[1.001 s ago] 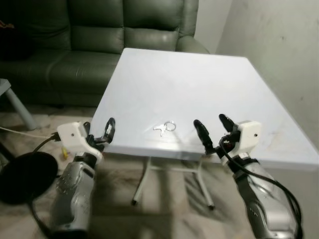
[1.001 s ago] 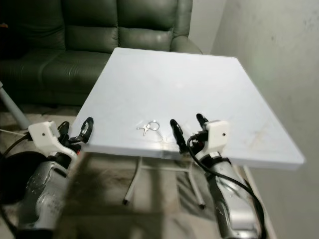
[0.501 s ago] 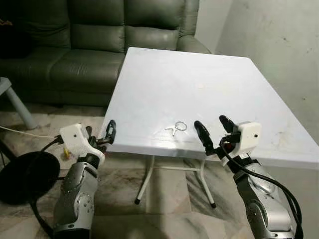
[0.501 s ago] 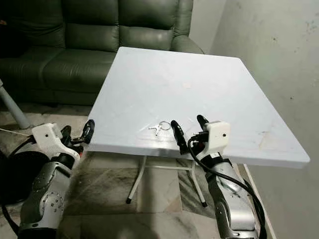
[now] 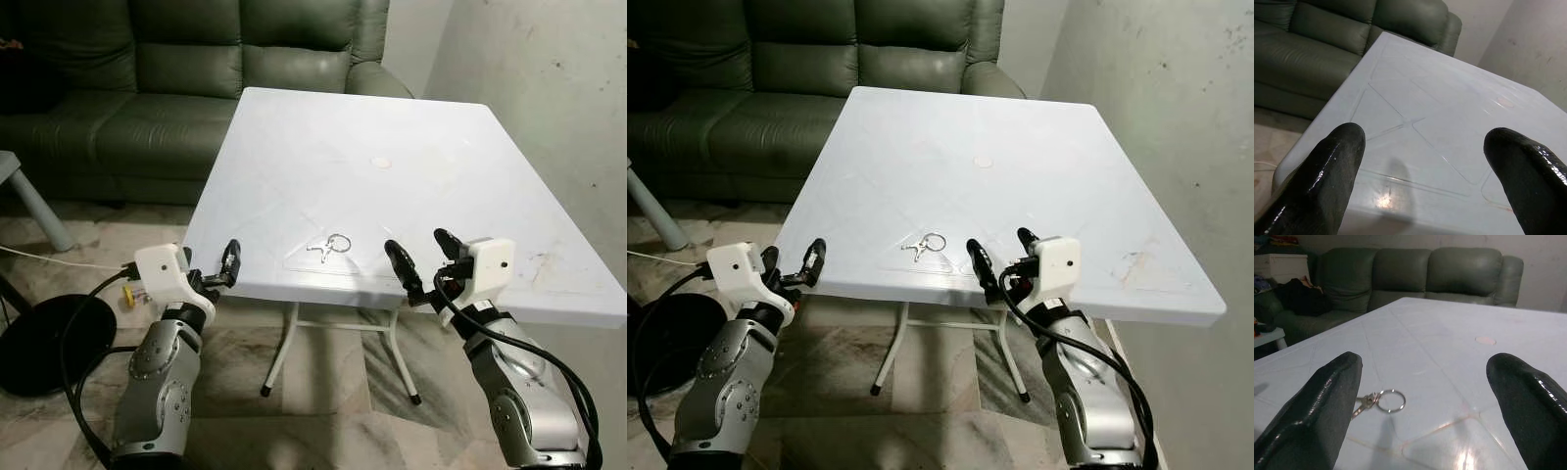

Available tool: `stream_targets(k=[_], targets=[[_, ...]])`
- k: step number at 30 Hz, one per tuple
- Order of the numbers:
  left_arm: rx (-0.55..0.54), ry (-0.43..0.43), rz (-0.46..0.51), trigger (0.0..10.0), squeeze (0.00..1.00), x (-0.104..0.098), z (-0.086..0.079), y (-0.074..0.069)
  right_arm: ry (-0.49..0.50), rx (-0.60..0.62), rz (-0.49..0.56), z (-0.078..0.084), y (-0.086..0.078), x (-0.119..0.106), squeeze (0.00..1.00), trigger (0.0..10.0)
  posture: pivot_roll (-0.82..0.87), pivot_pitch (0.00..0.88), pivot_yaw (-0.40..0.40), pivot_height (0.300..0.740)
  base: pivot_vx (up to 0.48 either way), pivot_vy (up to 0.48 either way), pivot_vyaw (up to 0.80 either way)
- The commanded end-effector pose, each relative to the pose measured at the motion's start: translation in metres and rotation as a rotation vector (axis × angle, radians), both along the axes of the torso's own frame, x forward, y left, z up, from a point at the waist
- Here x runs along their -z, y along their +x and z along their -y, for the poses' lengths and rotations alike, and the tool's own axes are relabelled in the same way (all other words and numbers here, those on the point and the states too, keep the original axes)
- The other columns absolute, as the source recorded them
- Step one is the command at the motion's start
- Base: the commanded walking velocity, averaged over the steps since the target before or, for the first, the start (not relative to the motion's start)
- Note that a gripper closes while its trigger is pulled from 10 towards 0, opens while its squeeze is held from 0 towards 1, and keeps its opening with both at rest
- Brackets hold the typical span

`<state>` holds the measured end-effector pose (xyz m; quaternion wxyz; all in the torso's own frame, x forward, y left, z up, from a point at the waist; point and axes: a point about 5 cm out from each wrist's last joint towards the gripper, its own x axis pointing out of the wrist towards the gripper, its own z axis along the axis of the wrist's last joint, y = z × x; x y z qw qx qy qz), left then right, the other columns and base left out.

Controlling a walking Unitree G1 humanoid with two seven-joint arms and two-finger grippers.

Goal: Hang keys on a hook

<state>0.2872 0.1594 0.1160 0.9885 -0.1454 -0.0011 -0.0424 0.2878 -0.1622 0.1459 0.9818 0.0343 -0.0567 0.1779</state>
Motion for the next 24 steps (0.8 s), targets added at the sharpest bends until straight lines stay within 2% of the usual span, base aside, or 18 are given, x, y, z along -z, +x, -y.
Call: stream_targets(k=[1, 18, 24], targets=[[0.009, 0.019, 0.021, 10.0, 0.00, -0.004, 0.001, -0.002, -0.011, 0.007, -0.013, 0.003, 0.002, 0.001, 0.00, 10.0, 0.00, 0.000, -0.075, 0.740, 0.000, 0.000, 0.00], [-0.022, -0.027, 0.009, 10.0, 0.00, -0.005, -0.006, 0.001, 0.001, -0.015, -0.025, -0.007, -0.002, 0.006, 0.00, 10.0, 0.01, 0.000, -0.074, 0.740, 0.000, 0.000, 0.00], [-0.020, -0.031, 0.011, 10.0, 0.00, -0.006, -0.006, 0.003, 0.000, -0.014, -0.024, -0.007, -0.002, 0.006, 0.00, 10.0, 0.01, 0.000, -0.069, 0.740, 0.294, 0.000, 0.00]])
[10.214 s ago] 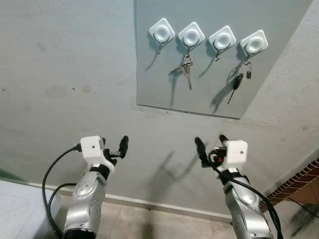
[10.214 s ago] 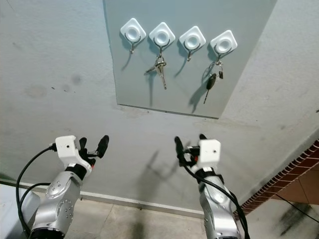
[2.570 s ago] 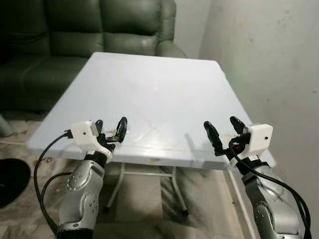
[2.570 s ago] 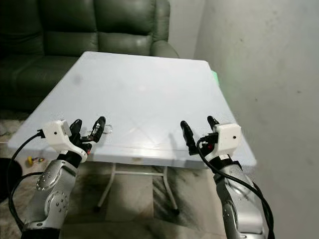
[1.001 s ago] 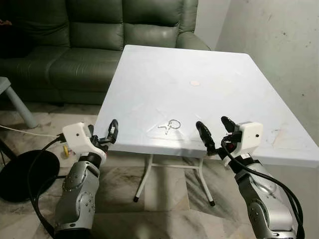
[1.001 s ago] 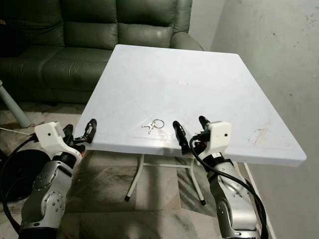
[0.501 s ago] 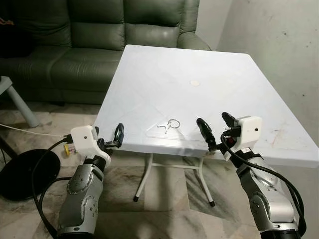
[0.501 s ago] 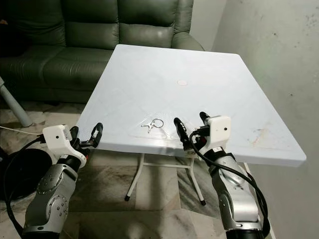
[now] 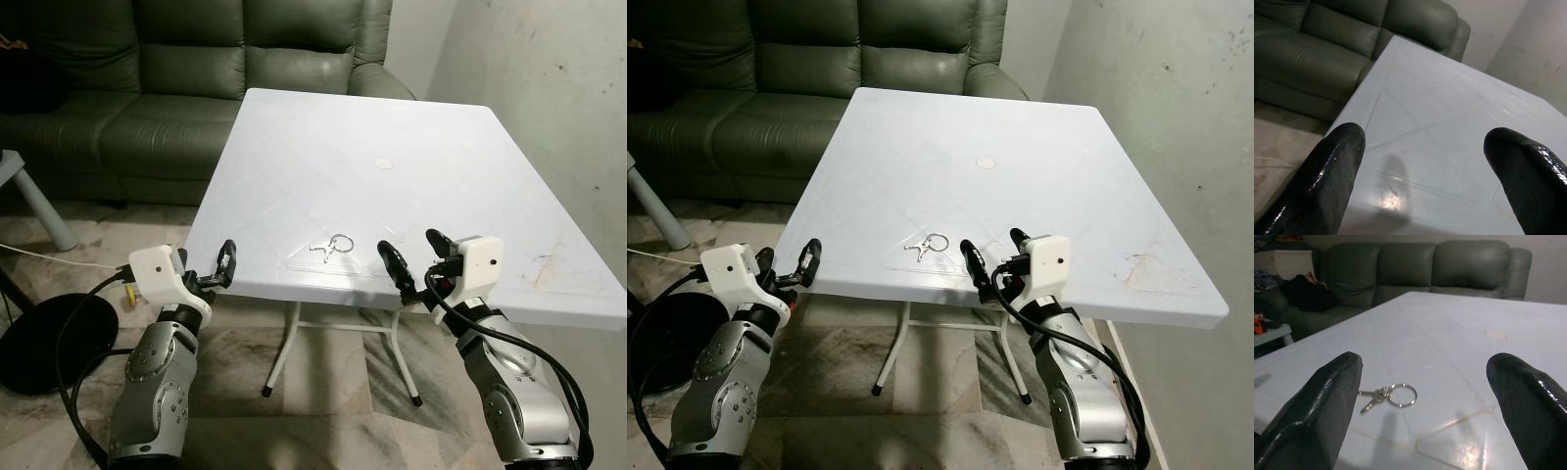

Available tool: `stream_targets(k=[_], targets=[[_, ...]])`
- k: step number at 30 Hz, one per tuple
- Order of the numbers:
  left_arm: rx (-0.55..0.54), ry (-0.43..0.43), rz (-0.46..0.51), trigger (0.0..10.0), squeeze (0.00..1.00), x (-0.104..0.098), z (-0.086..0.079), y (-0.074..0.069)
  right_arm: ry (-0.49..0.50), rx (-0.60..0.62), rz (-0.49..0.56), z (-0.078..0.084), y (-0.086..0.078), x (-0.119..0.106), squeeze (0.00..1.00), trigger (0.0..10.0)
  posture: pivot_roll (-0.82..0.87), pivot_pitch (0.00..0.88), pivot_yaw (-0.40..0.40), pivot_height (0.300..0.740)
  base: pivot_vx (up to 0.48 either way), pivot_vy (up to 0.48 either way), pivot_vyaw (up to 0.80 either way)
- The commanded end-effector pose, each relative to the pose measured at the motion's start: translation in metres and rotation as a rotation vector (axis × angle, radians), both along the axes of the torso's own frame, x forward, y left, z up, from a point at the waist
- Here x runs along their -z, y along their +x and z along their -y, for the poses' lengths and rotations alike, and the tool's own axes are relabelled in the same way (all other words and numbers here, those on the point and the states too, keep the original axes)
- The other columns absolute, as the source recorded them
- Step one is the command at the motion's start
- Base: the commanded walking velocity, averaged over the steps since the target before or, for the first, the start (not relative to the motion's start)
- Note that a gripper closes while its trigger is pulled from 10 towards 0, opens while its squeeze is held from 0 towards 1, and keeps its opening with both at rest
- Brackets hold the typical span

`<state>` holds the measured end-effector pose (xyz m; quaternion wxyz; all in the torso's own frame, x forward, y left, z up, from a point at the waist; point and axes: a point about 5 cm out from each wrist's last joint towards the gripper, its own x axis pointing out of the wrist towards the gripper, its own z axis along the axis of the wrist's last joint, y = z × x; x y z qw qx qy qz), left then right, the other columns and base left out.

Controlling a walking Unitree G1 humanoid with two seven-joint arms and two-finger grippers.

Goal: Hang keys on a hook

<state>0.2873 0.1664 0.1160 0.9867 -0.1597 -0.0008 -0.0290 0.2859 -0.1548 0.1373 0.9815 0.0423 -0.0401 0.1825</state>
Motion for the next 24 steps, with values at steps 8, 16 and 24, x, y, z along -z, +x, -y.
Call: stream_targets(k=[8, 16, 24], targets=[[0.011, -0.010, 0.016, 10.0, 0.00, -0.0063, 0.0018, 0.0043, -0.010, -0.004, 0.014, 0.0006, 0.0002, -0.0025, 0.00, 10.0, 0.00, 0.000, -0.069, 0.740, 0.303, 0.000, 0.00], [0.018, -0.014, 0.015, 10.0, 0.00, -0.0068, 0.0035, 0.0053, -0.010, -0.007, 0.014, 0.0008, 0.0003, -0.0024, 0.00, 10.0, 0.01, 0.000, -0.068, 0.740, 0.305, 0.000, 0.00], [0.017, -0.013, 0.014, 10.0, 0.00, -0.0068, 0.0031, 0.0046, -0.013, -0.005, 0.014, 0.0007, -0.0006, -0.0018, 0.00, 10.0, 0.01, 0.000, -0.066, 0.740, 0.306, 0.000, 0.00]])
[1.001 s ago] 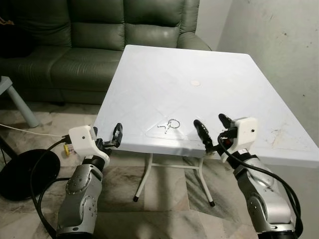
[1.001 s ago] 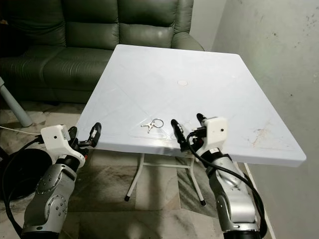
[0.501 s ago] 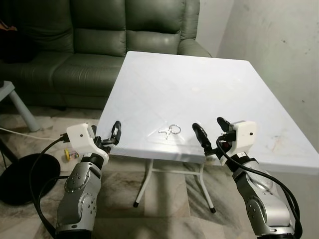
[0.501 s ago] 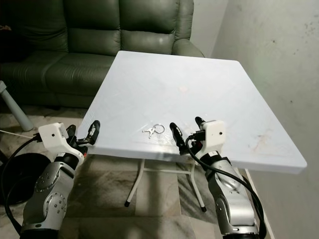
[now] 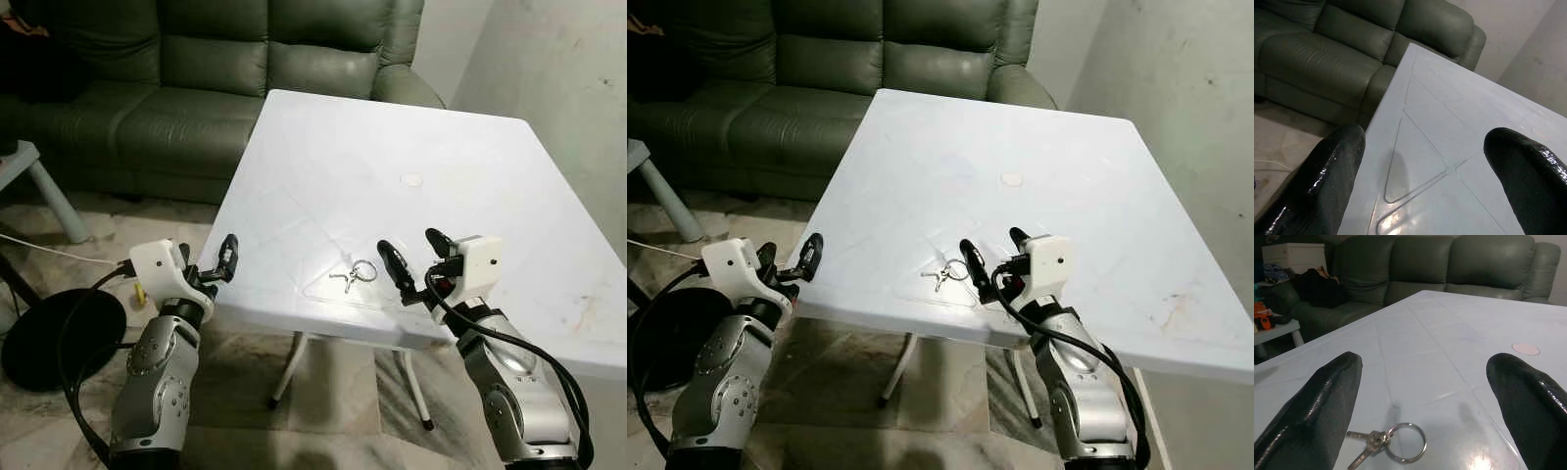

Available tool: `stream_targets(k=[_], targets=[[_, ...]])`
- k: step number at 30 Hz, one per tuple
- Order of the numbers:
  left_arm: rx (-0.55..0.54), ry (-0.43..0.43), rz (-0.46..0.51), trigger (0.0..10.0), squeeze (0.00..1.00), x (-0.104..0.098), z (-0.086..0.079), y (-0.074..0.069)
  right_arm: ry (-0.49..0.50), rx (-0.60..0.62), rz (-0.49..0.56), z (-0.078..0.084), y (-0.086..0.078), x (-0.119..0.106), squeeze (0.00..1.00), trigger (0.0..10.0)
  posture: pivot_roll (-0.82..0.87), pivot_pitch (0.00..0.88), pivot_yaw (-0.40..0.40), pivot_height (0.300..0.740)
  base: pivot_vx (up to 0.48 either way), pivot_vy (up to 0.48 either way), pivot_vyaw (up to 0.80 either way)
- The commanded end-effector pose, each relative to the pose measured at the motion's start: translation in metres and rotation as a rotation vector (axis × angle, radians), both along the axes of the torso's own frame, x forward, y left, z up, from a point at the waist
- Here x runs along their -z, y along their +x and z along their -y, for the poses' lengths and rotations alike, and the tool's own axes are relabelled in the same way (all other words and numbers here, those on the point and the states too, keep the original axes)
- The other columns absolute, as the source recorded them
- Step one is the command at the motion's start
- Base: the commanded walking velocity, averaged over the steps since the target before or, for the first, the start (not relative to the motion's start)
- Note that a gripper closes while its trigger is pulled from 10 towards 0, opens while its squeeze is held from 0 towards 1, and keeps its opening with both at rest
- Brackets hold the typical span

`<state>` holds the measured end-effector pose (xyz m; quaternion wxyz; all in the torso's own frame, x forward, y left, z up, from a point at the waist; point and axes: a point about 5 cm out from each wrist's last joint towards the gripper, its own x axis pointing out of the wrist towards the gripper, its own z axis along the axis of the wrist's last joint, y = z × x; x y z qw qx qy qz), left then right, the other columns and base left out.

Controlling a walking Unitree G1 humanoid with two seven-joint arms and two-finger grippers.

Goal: Hang keys on a hook

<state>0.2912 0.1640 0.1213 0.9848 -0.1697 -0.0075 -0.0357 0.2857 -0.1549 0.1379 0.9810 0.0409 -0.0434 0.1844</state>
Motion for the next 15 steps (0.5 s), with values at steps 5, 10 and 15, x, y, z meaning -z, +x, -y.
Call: stream_targets(k=[5, 10, 15], targets=[[0.002, 0.005, -0.001, 10.0, 0.00, -0.0014, 0.0006, 0.0002, -0.013, -0.001, 0.004, 0.0008, -0.0009, -0.0006, 0.00, 10.0, 0.01, 0.000, -0.066, 0.740, 0.272, 0.000, 0.00], [0.001, 0.003, -0.004, 10.0, 0.00, -0.0014, 0.0009, 0.0002, -0.014, -0.001, 0.004, 0.0014, -0.0011, -0.0008, 0.00, 10.0, 0.01, 0.000, -0.069, 0.740, 0.241, 0.000, 0.00], [0.002, 0.003, -0.003, 10.0, 0.00, -0.0015, 0.0010, 0.0004, -0.014, -0.001, 0.003, 0.0015, -0.0010, -0.0007, 0.00, 10.0, 0.00, 0.000, -0.070, 0.740, 0.144, 0.000, 0.00]])
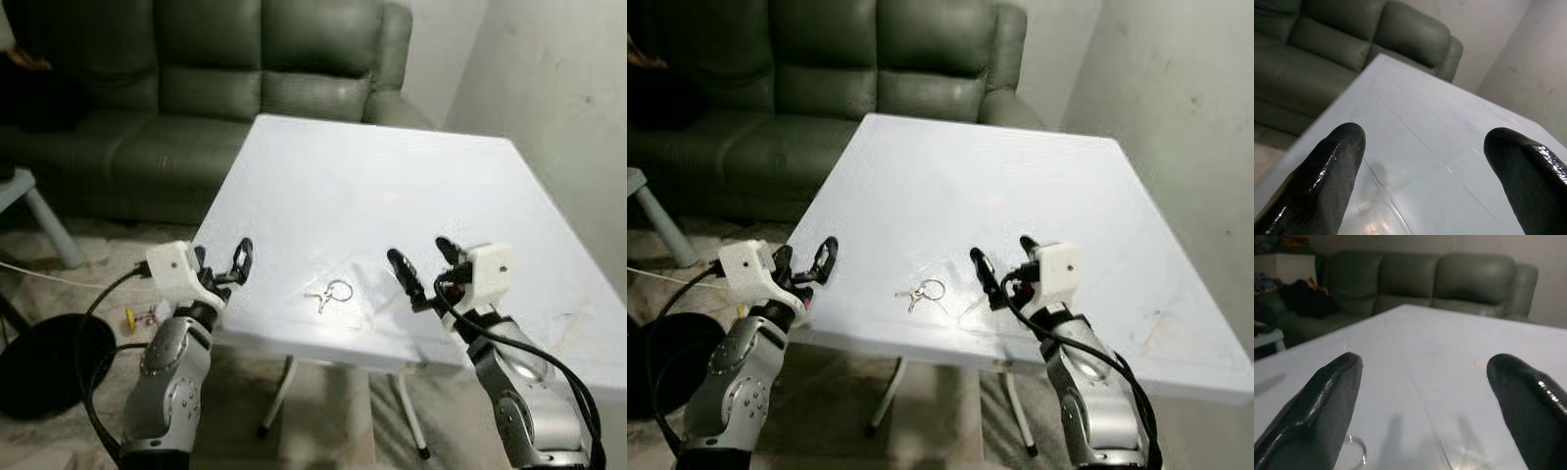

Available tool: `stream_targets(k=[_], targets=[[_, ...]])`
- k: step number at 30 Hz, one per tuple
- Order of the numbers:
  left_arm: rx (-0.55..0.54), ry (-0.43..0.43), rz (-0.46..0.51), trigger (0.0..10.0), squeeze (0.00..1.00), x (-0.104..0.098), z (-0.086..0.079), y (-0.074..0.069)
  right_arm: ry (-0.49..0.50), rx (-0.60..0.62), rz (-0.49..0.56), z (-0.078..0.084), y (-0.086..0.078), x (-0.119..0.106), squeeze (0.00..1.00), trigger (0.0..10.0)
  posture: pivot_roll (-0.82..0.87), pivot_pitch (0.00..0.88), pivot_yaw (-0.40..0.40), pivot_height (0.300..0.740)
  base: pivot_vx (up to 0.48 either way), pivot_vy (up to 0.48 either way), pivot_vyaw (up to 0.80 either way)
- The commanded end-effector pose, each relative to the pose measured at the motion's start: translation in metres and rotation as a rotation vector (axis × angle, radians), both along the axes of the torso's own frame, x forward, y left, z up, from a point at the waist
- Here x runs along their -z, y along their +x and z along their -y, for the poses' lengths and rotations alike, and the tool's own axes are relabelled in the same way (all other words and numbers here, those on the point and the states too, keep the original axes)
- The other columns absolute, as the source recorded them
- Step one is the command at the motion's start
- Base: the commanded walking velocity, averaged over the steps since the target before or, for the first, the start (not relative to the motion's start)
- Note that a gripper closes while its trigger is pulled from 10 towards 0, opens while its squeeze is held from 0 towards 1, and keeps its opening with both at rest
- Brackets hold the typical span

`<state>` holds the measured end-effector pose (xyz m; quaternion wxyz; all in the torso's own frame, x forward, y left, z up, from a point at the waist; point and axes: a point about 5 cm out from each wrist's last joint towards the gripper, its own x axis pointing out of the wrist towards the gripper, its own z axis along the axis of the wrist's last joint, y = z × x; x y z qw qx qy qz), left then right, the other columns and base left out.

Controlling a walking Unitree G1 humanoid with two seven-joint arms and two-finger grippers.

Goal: Hang keys on a hook

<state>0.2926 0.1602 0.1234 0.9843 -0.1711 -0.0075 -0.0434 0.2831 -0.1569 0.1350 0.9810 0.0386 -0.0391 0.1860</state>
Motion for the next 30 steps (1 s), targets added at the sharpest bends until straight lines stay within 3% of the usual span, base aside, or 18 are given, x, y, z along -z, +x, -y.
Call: stream_targets(k=[1, 12, 16, 20, 30], targets=[[-0.013, 0.007, -0.004, 10.0, 0.00, 0.000, -0.003, -0.001, -0.008, 0.002, 0.010, 0.000, 0.002, -0.004, 0.00, 10.0, 0.00, 0.000, -0.070, 0.740, 0.240, 0.000, 0.00], [0.015, 0.033, 0.026, 10.0, 0.00, 0.001, 0.005, -0.006, -0.022, -0.009, 0.004, 0.001, 0.002, -0.003, 0.00, 10.0, 0.01, 0.000, -0.072, 0.740, 0.000, 0.000, 0.00], [0.041, 0.079, 0.032, 10.0, 0.00, 0.003, 0.008, -0.009, -0.039, -0.013, 0.002, 0.004, 0.004, -0.003, 0.00, 10.0, 0.01, 0.000, -0.072, 0.740, 0.000, 0.000, 0.00], [0.106, 0.131, 0.055, 10.0, 0.00, 0.003, 0.014, -0.012, -0.080, -0.024, -0.007, 0.009, 0.010, -0.003, 0.00, 10.0, 0.01, 0.000, -0.077, 0.740, 0.000, 0.000, 0.00], [0.211, 0.170, 0.097, 10.0, 0.00, 0.003, 0.027, -0.021, -0.215, -0.045, 0.002, 0.017, 0.031, -0.009, 0.00, 10.0, 0.01, 0.000, -0.084, 0.740, 0.000, 0.000, 0.00]])
